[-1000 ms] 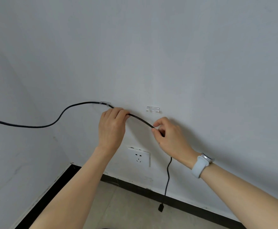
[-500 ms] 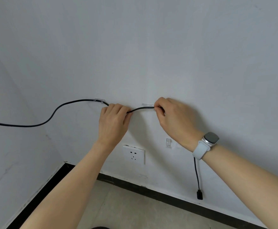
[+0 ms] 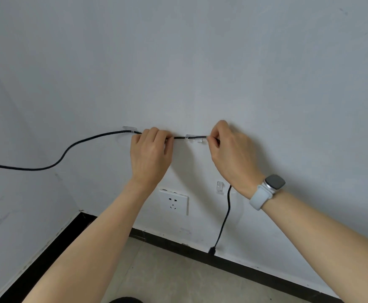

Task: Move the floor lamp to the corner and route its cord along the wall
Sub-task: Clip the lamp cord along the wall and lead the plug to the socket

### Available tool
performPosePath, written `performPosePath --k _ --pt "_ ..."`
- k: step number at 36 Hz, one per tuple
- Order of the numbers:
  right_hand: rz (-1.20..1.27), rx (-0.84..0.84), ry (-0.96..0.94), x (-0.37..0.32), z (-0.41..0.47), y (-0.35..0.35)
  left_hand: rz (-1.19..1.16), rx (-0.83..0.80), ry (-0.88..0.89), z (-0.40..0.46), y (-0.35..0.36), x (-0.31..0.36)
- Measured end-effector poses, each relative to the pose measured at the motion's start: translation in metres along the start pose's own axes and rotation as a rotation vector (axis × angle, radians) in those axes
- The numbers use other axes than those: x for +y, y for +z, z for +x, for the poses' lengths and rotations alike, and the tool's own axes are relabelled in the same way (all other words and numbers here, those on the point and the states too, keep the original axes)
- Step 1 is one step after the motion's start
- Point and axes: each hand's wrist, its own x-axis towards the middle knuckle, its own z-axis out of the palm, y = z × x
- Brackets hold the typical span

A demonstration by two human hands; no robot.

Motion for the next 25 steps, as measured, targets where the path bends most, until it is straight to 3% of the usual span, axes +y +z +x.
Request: performPosePath --k 8,14,22,25 --pt "0.254 -0.001 0.143 0.029 -0.043 0.017 -0.026 0.007 0.162 0.000 0.003 0.000" --pt "0.645 -0.148 0.343 0.038 -0.069 0.030 0.031 0.042 0.112 -0.002 0.007 0.005" --pt "0.753 -0.484 0.521 0.066 -0.115 0.037 0.039 0.069 0.026 -0.004 0.007 0.013" --pt "0.786 -0.504 0.634 0.074 -0.127 0.041 0.010 0.087 0.000 -0.007 0.008 0.016"
